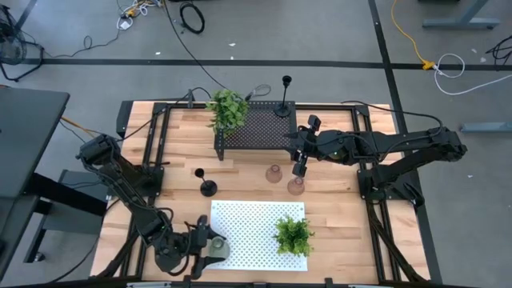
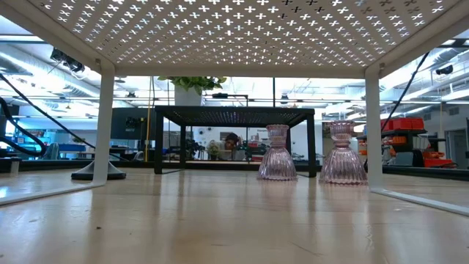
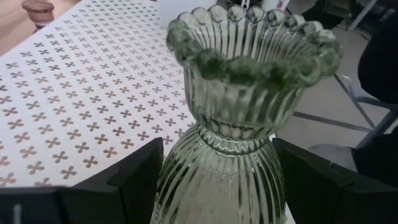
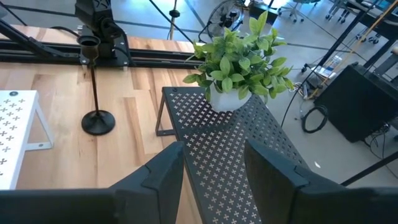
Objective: Pick & Place candle stick holders
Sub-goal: Put the small green glass candle holder on the white shelf
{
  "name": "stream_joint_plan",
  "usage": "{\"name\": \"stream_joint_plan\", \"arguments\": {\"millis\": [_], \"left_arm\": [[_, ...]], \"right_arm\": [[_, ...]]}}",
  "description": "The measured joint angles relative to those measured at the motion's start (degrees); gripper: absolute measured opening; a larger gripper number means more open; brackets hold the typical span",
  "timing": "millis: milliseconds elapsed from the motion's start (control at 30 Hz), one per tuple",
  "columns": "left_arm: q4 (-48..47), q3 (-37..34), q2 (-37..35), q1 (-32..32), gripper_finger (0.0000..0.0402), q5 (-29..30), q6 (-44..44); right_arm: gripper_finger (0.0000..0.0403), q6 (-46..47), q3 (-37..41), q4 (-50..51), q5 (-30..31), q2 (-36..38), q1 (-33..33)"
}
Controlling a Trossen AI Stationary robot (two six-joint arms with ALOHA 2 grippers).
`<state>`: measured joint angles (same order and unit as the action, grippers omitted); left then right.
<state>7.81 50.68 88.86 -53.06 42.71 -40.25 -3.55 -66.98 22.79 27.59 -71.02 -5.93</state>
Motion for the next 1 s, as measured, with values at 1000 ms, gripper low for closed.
{"name": "stream_joint_plan", "arguments": {"millis": [1000], "left_arm": [[5.97,0.04,2.75,1.07,0.0276,-3.26,1.51]], "right_arm": [[0.0169,0.02,0.0,0.0,0.0,0.0,0.0]]}}
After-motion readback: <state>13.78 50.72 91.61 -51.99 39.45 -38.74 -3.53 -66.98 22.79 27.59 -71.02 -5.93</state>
